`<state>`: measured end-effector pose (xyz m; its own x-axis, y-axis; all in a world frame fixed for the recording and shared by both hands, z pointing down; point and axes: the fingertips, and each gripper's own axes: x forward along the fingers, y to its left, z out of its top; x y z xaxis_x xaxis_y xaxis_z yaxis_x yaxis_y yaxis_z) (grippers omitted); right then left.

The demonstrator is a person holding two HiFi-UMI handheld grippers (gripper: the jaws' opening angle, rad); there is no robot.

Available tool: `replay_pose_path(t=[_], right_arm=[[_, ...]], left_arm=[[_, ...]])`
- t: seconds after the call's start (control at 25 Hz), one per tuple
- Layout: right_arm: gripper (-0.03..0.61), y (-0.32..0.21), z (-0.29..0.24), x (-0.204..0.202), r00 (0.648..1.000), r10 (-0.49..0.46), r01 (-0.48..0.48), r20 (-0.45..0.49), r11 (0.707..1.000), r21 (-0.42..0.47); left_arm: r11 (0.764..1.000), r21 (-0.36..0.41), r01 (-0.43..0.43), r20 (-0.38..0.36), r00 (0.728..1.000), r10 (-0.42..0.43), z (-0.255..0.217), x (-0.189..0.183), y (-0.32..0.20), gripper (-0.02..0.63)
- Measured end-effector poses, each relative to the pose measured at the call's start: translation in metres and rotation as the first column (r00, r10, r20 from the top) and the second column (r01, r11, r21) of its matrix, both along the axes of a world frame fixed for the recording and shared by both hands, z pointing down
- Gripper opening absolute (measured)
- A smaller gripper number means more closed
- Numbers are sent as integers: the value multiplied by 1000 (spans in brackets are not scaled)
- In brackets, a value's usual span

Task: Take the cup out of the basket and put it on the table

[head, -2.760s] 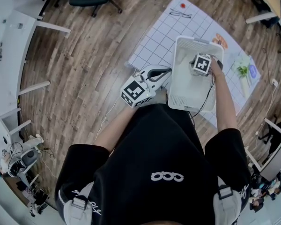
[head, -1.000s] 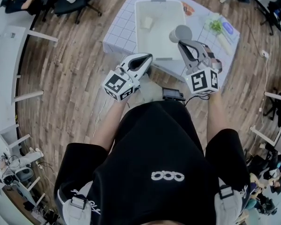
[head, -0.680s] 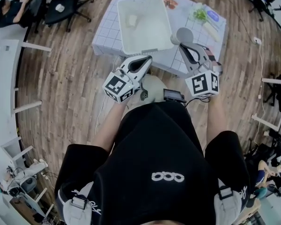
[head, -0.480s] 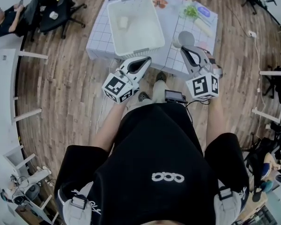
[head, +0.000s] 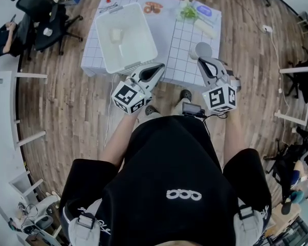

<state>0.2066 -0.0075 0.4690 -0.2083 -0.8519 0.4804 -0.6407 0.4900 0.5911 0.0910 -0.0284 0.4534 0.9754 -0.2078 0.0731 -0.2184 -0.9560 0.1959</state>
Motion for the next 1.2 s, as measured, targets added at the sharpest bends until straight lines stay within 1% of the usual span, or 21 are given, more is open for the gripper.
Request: replay_pose_path(t=[0.28, 0.48, 0.72, 1.04, 1.2], right_arm=[[29, -3, 15, 49, 1000, -14, 15, 21, 999, -28], [29, -19, 42, 68, 998, -54, 53, -15, 996, -74], [29, -52, 84, 79, 994, -105, 101, -25, 987, -126], [31, -111, 153, 99, 992, -119, 108, -46, 976, -191], [31, -140, 184, 99, 990, -126, 110, -57, 969, -223]], left_arm=[[1000, 1, 0, 13, 1000, 0, 1, 56, -3, 8], [1000, 0, 30, 26, 999, -30, 1, 77, -10, 9], [997, -11, 80, 47, 996, -79, 5, 88, -21, 8], [989, -33, 147, 75, 987, -144, 16, 92, -41, 8], [983, -50, 176, 93, 981, -171, 24, 90, -55, 8]])
